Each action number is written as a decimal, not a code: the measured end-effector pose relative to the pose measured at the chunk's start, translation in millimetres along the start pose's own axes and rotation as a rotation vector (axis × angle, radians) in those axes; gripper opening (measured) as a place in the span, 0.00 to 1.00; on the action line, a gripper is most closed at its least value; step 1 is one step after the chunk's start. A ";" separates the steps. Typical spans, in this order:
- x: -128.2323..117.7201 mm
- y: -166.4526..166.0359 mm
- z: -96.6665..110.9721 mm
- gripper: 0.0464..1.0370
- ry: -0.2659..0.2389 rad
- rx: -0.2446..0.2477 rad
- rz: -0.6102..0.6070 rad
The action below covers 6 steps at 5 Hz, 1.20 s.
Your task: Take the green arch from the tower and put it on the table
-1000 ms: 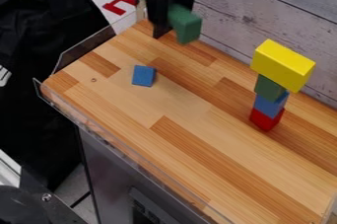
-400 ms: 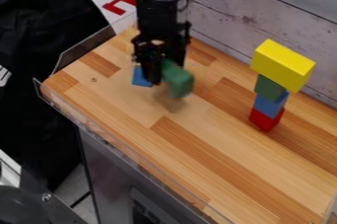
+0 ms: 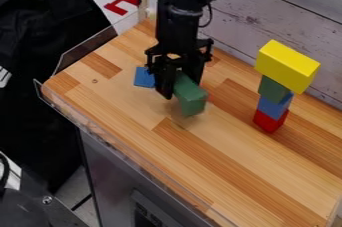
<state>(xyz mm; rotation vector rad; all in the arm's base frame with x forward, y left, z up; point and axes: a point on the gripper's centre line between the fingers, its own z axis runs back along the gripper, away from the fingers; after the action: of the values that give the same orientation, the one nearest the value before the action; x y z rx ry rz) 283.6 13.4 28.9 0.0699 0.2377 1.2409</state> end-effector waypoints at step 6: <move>11.0 3.2 -5.1 0.56 -0.031 -0.158 0.192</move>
<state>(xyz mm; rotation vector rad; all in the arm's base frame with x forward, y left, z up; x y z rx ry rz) 282.8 24.4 23.0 -0.0250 0.1073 1.4443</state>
